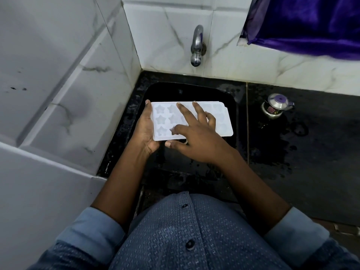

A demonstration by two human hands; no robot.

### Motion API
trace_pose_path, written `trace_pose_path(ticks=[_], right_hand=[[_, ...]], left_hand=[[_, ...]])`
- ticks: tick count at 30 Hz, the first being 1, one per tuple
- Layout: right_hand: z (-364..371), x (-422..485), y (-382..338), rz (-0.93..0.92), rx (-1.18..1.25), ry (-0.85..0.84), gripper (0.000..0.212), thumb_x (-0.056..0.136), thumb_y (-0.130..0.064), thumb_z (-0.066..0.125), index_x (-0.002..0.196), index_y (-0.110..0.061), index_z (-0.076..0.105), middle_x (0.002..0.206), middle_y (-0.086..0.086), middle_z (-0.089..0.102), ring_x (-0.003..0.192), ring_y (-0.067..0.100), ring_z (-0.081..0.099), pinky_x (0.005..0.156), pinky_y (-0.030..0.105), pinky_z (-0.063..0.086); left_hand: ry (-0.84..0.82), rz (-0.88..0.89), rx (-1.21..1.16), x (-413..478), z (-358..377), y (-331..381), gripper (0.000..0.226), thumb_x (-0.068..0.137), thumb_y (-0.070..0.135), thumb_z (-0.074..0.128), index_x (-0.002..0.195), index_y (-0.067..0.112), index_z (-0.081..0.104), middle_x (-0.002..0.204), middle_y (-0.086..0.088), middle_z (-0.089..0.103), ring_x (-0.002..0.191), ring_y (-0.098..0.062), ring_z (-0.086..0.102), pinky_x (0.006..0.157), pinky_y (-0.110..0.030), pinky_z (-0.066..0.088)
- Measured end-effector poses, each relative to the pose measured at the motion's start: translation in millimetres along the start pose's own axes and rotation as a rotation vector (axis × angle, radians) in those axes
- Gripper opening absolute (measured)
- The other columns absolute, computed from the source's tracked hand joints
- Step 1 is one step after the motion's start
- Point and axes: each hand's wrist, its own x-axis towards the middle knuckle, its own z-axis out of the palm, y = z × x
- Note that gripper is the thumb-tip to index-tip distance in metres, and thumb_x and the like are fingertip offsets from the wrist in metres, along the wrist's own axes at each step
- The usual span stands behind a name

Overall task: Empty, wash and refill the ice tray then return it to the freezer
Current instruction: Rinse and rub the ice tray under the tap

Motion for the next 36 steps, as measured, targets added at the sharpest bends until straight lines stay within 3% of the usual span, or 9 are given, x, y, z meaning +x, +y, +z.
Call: trace_pose_path(ticks=[14, 19, 24, 29, 33, 36], right_hand=[[0.6, 1.5, -2.3, 0.015, -0.024, -0.039, 0.059, 0.095, -0.077, 0.047, 0.135, -0.037, 0.062, 0.177, 0.001, -0.006, 0.160, 0.033, -0.018, 0.124, 0.061, -0.002], [0.6, 1.0, -0.5, 0.010, 0.001, -0.013, 0.053, 0.094, -0.076, 0.048, 0.128, -0.038, 0.064, 0.177, 0.001, -0.003, 0.160, 0.033, -0.017, 0.124, 0.061, -0.001], [0.6, 0.3, -0.9, 0.010, -0.033, -0.065, 0.064, 0.094, -0.079, 0.045, 0.140, -0.039, 0.060, 0.177, 0.000, -0.005, 0.160, 0.033, -0.018, 0.124, 0.062, -0.001], [-3.2, 0.3, -1.4, 0.011, -0.011, -0.027, 0.059, 0.094, -0.078, 0.047, 0.133, -0.038, 0.064, 0.177, 0.001, -0.002, 0.160, 0.033, -0.016, 0.124, 0.061, 0.000], [-3.8, -1.7, -2.8, 0.008, -0.040, -0.082, 0.066, 0.095, -0.078, 0.044, 0.142, -0.036, 0.059, 0.177, 0.001, -0.005, 0.160, 0.033, -0.018, 0.124, 0.062, -0.001], [-6.0, -3.6, -3.7, -0.007, 0.018, -0.026, 0.057, 0.095, -0.076, 0.048, 0.130, -0.034, 0.064, 0.177, 0.000, 0.001, 0.161, 0.032, -0.014, 0.124, 0.059, 0.000]], left_hand=[[0.015, 0.015, 0.000, 4.3, -1.0, 1.1, 0.078, 0.104, 0.073, 0.032, 0.143, 0.012, 0.061, 0.133, -0.018, 0.071, 0.114, -0.035, 0.074, 0.081, -0.049, 0.064], [0.019, 0.013, 0.007, 2.3, -0.2, -0.7, 0.074, 0.105, 0.071, 0.032, 0.133, 0.012, 0.067, 0.127, -0.018, 0.074, 0.107, -0.034, 0.076, 0.076, -0.047, 0.065], [0.026, 0.010, -0.002, 2.1, 0.5, 0.5, 0.074, 0.105, 0.071, 0.032, 0.132, 0.012, 0.067, 0.122, -0.017, 0.076, 0.105, -0.033, 0.077, 0.075, -0.047, 0.065], [0.061, 0.015, 0.022, 2.8, 3.2, -1.0, 0.074, 0.105, 0.071, 0.031, 0.128, 0.012, 0.069, 0.118, -0.017, 0.078, 0.100, -0.032, 0.079, 0.071, -0.046, 0.065], [0.062, 0.018, 0.016, 3.3, 3.0, -0.2, 0.073, 0.105, 0.070, 0.031, 0.129, 0.012, 0.068, 0.118, -0.017, 0.078, 0.100, -0.032, 0.078, 0.071, -0.044, 0.065], [0.057, 0.032, 0.025, 4.5, 0.0, -2.6, 0.075, 0.105, 0.071, 0.030, 0.131, 0.012, 0.068, 0.122, -0.017, 0.076, 0.104, -0.033, 0.077, 0.074, -0.046, 0.065]])
